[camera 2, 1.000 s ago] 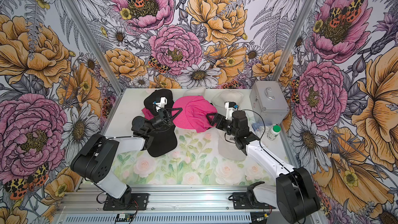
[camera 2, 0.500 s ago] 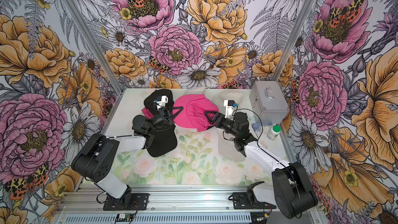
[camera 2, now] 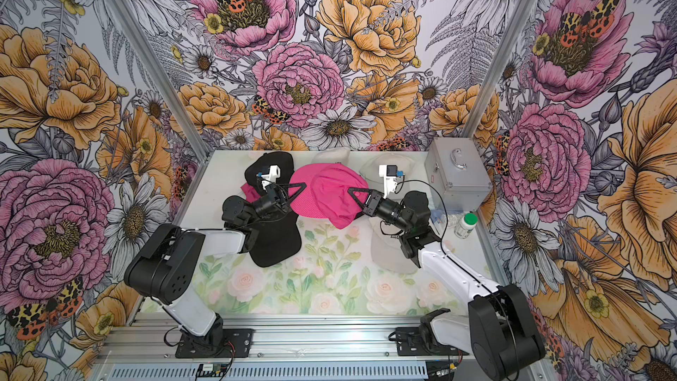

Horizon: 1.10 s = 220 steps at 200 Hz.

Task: Stack the baseball caps by color
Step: Pick up the baseball cap from the center of the board.

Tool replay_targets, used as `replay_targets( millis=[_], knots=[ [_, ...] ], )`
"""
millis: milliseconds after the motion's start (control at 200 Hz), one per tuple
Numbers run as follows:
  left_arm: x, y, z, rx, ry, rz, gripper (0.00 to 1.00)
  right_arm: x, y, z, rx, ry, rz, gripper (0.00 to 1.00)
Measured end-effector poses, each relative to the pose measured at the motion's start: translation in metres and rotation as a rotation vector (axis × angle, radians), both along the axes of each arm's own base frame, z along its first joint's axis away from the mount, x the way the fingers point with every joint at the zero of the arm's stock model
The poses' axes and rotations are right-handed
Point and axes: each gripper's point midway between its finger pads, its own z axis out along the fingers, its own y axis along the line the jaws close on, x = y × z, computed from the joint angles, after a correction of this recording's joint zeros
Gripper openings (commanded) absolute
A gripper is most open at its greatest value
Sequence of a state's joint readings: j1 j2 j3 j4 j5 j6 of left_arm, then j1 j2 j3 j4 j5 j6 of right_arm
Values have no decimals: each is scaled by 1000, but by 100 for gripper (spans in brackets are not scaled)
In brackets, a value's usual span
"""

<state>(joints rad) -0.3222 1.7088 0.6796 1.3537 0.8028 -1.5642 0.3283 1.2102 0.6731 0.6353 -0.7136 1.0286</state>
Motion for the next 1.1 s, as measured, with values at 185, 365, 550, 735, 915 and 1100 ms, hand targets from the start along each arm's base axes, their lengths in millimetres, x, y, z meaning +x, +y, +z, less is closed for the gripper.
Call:
replay_targets(
  millis=[185,365,550,735,915,1100],
  knots=[
    [-7,-7,-15,31,-47,-65,0,-20,16,47,32,-77,132,0],
    [-3,-11,-29,44,-80,-80,16,-25,22,39,5,-16,180,0],
    [15,13,-72,94,51,7,59,-31,28,54,-136,-126,233,0],
    [22,41,-108,148,151,108,82,-43,36,60,-301,-290,314,0],
    [22,38,-122,198,170,126,99,-37,54,17,-523,-309,413,0],
    [8,14,-134,347,171,115,99,-42,53,-42,-703,-302,550,0]
  ],
)
